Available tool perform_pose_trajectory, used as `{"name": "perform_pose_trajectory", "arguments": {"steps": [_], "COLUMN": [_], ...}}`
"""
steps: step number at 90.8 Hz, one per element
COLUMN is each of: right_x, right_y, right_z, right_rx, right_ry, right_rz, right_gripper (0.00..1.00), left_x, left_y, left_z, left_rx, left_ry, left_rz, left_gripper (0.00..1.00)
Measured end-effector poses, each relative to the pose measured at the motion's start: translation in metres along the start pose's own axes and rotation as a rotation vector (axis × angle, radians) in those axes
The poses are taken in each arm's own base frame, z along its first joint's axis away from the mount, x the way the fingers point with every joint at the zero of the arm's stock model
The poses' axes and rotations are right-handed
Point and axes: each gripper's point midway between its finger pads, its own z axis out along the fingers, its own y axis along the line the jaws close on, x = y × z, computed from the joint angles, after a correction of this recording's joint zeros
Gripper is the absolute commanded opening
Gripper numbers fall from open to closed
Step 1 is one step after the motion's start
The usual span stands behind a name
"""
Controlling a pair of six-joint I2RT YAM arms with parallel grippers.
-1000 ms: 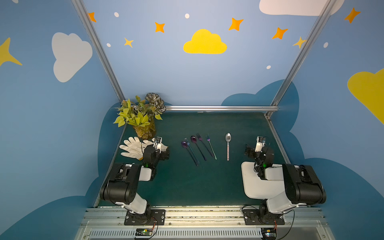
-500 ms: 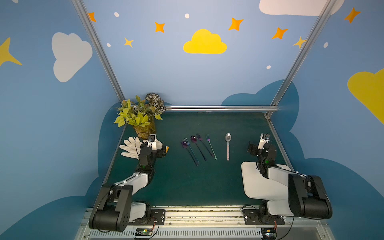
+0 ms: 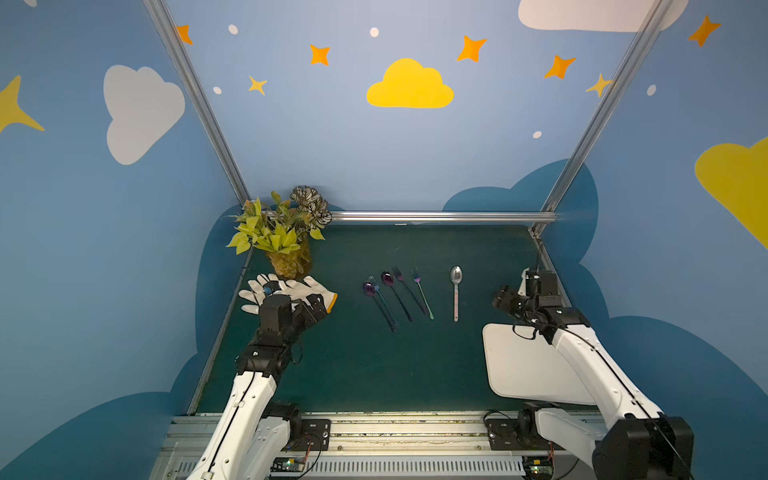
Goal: Set the spoon and fork side by side
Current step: Move the tray to the center of the board.
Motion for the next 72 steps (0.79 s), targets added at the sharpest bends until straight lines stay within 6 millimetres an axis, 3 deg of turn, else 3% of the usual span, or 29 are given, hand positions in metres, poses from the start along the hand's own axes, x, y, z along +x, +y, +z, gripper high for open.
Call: {"name": "perform_pose_trajectory", "arguments": {"steps": [11, 22, 29, 49, 61, 72], "right_x": [0.08, 0.12, 0.13, 0.134, 0.149, 0.145], "right_y": [0.003, -0.004, -0.013, -0.036, -0.055, -0.059], "right_z": [0.011, 0.013, 0.012, 0.016, 0.024, 0.03], "right_rx": [0.108, 0.23, 0.297, 0.389, 0.439, 0.46], "right_ry": [0.323, 0.487, 0.521, 0.513, 0.559, 0.539], "right_rz": [-0.076, -0.148, -0.173, -0.221, -0.245, -0.268], "right_gripper": [0.73, 0.7, 0.67, 0.52, 0.35, 0.2], "left_x": [0.052, 0.074, 0.075, 0.081, 0.083, 0.086], "left_y": [0.005, -0.001, -0.009, -0.023, -0.025, -0.025], "left_z": [-0.002, -0.012, -0.018, -0.028, -0.029, -0.027], "left_rx": [-0.003, -0.013, 0.005, 0.081, 0.099, 0.106], "left_ry": [0.255, 0.426, 0.472, 0.535, 0.541, 0.545], "left_rz": [-0.051, -0.028, 0.001, 0.106, 0.148, 0.165], "left_gripper": [1.0, 1.0, 1.0, 1.0, 1.0, 1.0]}}
